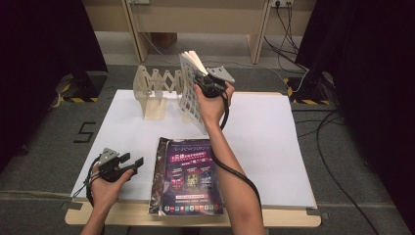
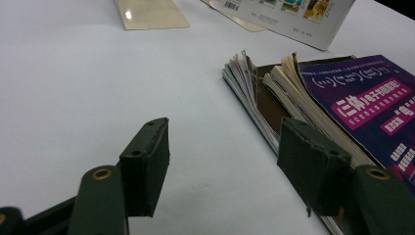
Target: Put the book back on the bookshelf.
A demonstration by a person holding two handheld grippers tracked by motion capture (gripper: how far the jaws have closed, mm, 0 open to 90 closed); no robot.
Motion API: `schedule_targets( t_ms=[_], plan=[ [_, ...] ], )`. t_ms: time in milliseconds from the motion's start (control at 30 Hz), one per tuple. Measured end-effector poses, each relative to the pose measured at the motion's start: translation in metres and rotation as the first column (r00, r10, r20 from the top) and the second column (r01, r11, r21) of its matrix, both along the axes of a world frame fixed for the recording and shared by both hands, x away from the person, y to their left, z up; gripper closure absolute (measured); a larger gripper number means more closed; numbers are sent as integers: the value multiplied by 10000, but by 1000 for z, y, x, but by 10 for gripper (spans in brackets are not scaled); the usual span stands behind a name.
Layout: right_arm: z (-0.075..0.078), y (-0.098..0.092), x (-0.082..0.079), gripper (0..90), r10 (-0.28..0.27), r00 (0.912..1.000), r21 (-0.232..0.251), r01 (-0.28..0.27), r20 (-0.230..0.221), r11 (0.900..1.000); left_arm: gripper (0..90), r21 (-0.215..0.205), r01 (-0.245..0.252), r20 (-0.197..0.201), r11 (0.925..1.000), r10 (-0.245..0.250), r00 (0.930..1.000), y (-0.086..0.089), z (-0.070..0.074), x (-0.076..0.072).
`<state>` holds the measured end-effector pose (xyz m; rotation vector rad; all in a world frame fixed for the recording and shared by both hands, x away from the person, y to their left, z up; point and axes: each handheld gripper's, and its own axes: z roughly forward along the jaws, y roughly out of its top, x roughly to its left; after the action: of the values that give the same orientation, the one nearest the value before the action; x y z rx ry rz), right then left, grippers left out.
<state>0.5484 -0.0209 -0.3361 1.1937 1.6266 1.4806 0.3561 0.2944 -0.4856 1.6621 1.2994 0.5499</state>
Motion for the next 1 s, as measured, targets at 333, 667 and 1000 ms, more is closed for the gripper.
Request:
schedule_targets(
  t_ms=[333,667,1000],
  plan=[
    [3,-5,4,634,223,9997,-170,-225,-96,9996,358,4,-9,-17,10000,9,10000,0,0,0],
    [9,-5,12,644,260,9986,-295,-273,-461,9992,358,32,27,-9,10000,-27,10000,-1,0,0],
    [7,-4,12,707,149,9984,-418,-171,-542,9990,358,42,31,-13,10000,-31,10000,-1,0,0]
  ],
)
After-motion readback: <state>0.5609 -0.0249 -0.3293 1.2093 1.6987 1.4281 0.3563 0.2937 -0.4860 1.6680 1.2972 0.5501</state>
